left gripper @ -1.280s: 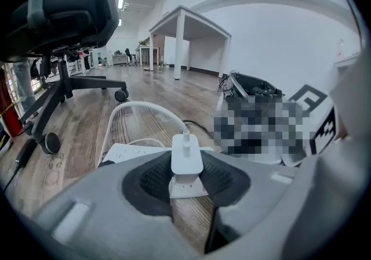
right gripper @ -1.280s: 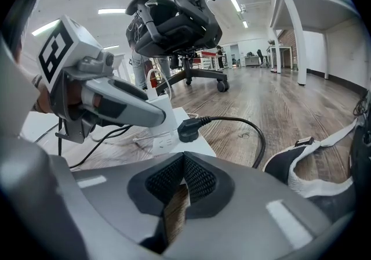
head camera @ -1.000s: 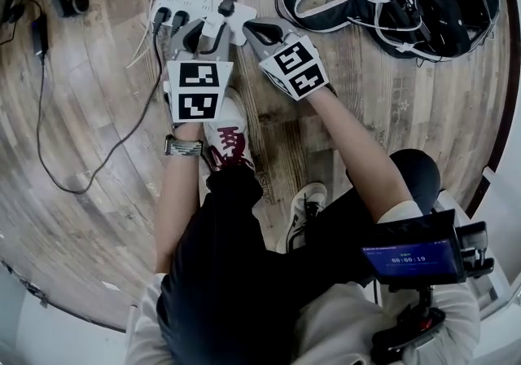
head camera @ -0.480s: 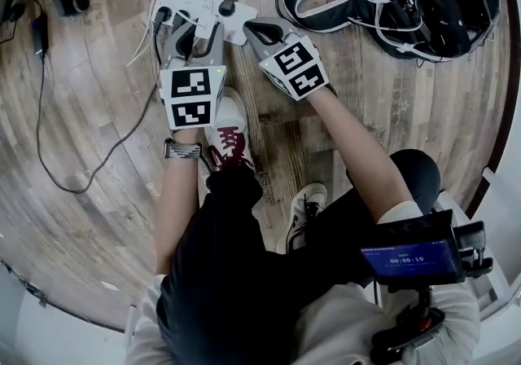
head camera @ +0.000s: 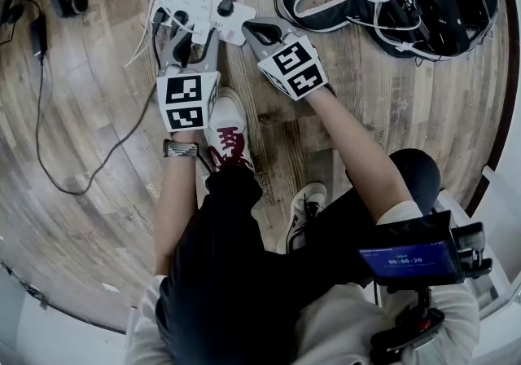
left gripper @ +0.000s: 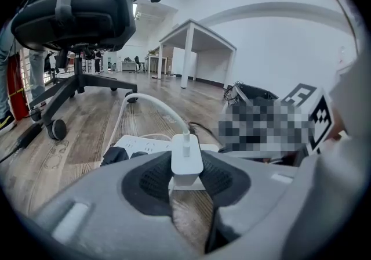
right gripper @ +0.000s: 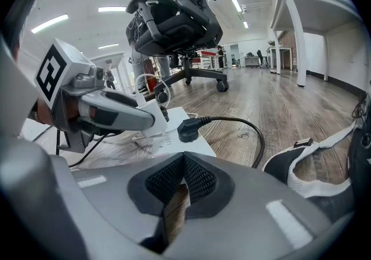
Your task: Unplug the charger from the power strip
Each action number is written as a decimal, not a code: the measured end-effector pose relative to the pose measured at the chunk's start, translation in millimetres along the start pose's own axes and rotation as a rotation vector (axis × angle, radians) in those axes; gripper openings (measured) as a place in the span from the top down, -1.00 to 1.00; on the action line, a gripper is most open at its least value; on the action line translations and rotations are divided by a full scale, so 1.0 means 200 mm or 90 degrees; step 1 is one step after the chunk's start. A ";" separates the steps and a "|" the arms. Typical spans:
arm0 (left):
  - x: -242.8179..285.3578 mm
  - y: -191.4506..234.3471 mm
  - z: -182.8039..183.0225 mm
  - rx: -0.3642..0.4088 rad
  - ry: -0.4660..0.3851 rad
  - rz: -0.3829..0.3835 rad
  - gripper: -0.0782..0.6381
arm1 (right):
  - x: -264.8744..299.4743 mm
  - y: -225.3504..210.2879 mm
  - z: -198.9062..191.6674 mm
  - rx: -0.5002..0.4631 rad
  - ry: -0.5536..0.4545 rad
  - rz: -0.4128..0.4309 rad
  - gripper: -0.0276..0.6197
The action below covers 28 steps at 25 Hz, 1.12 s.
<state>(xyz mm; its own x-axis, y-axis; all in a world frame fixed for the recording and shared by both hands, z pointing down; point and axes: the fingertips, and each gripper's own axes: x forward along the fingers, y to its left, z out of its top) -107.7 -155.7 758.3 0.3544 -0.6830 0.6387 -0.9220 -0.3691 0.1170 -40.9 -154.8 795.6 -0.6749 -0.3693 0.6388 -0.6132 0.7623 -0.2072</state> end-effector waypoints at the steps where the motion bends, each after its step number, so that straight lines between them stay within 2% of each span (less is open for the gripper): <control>1: 0.00 0.00 0.00 0.000 -0.001 -0.002 0.39 | 0.00 0.00 0.00 0.000 0.000 0.000 0.92; 16: 0.03 -0.06 -0.02 -0.005 0.009 -0.020 0.39 | 0.00 0.00 0.00 -0.003 -0.004 0.000 0.92; 21: -0.01 -0.06 -0.01 0.006 0.004 -0.016 0.39 | -0.01 0.01 0.01 0.006 -0.013 0.019 0.92; 28: -0.04 -0.05 -0.02 0.011 0.000 -0.009 0.39 | -0.04 -0.04 0.01 0.013 -0.012 -0.012 0.92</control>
<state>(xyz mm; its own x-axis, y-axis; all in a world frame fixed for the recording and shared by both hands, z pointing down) -101.6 -144.5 754.5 0.3674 -0.6774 0.6373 -0.9142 -0.3892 0.1133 -31.4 -158.3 790.7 -0.6708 -0.3935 0.6287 -0.6341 0.7439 -0.2110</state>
